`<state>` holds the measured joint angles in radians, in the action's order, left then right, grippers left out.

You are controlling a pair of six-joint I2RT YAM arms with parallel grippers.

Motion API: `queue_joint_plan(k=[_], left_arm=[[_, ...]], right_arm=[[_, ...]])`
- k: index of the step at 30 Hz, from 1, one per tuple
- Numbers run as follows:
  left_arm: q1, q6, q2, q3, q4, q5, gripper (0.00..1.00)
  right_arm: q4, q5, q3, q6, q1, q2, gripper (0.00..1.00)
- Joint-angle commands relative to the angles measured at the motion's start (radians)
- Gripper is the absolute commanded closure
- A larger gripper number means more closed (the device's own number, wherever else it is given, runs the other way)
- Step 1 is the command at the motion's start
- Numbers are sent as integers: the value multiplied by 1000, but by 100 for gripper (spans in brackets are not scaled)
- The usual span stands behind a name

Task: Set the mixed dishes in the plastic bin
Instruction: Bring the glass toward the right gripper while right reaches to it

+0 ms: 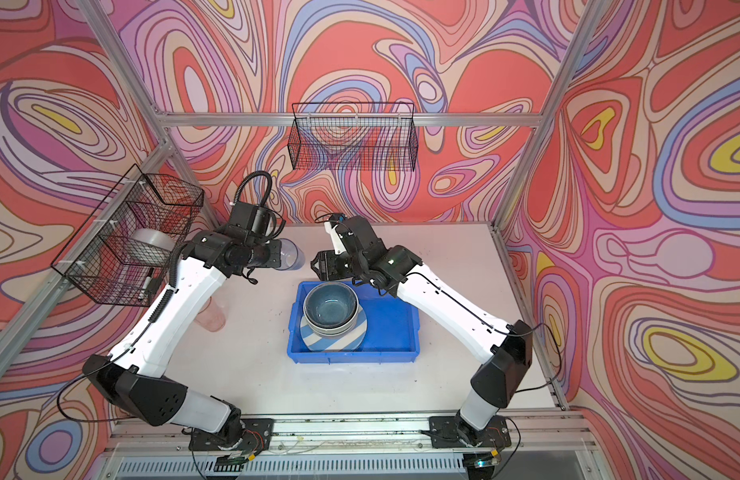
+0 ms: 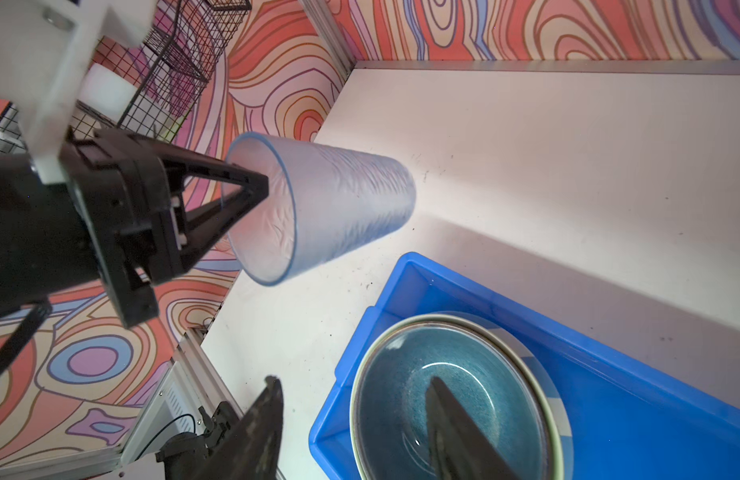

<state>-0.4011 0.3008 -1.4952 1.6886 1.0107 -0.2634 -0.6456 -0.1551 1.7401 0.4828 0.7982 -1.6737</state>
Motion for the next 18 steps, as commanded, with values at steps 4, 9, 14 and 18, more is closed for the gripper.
queue_joint_plan(k=[4,9,14,18], left_arm=[[-57,53,60,-39,-22,-71,100],[-80,63,65,-32,-20,-84,100],[-91,53,66,-23,-19,-89,100],[-93,31,57,-2,-1,-101,100]], right_arm=[[71,-41,71,42,16,-65,45],[100,-6,88,78,21,-92,48],[113,38,99,87,24,-144,49],[87,69,138,76,34,-185,50]])
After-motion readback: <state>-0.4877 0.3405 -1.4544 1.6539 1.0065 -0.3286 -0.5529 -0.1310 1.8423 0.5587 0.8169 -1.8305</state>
